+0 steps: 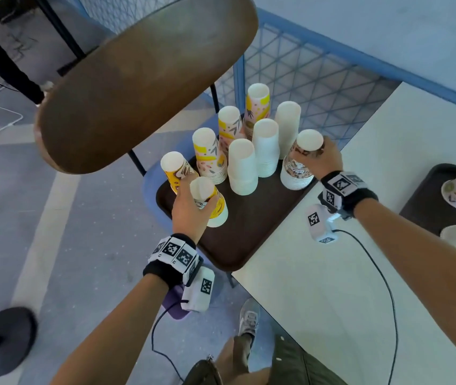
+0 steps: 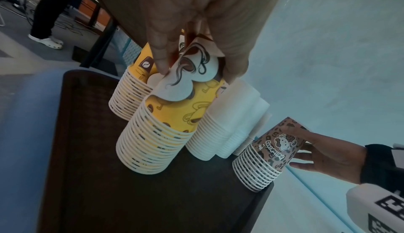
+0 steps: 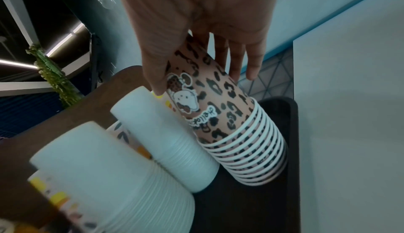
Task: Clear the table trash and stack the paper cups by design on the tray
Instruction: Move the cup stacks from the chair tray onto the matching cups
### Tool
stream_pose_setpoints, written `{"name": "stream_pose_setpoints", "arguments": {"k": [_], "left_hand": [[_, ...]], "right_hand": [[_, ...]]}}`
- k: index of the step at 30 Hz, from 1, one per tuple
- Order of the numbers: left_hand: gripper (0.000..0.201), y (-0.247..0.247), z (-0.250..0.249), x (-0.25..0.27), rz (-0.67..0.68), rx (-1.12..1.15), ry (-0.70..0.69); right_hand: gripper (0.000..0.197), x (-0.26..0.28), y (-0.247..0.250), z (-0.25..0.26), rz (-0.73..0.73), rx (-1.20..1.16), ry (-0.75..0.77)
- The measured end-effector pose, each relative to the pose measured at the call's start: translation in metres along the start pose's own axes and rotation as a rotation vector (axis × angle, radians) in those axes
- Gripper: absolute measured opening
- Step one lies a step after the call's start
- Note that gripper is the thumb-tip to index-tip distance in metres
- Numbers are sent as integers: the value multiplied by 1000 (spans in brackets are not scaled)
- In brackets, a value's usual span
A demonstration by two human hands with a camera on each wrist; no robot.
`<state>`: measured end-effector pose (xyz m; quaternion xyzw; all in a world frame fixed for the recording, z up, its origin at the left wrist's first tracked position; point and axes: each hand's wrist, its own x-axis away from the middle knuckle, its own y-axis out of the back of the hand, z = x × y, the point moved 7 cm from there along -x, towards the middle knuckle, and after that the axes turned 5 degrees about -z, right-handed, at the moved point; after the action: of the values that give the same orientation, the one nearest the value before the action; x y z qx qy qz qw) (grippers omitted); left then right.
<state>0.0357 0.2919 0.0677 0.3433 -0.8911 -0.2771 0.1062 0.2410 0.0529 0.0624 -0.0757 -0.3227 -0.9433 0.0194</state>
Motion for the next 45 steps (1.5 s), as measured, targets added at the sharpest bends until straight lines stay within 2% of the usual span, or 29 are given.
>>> {"name": "stream_pose_setpoints", "arguments": {"k": [3,8,11,14,18,23,32,37,42,45], "left_hand": [[63,-7,-1,1,56,40,-2],[74,-23,14,11,135,136,53],[73,-35,28,17,167,207,146],[78,-44,41,22,159,252,227],[85,-54,57,25,121,263,336],[87,-65,70,27,115,221,398],[83,-67,71,25,97,119,348],[83,-66,68,24,142,117,313],[78,-72,34,24,207,161,245],[85,-94,-1,31,303,190,159]], "right_hand": [[59,21,-14,1,48,-19,78],[75,61,-46,-11,137,34,71],[81,71,-60,-28,149,-46,-24],[84,76,-71,-43,180,-91,-104],[91,74,-81,-50,181,-126,-118],[84,74,-86,-54,169,-141,-140],[79,81,-95,-40,121,-175,-55],[81,86,-86,-41,123,-268,-93],[81,93,-50,-55,91,-347,-146],[80,102,-3,-76,13,-370,-159]]}}
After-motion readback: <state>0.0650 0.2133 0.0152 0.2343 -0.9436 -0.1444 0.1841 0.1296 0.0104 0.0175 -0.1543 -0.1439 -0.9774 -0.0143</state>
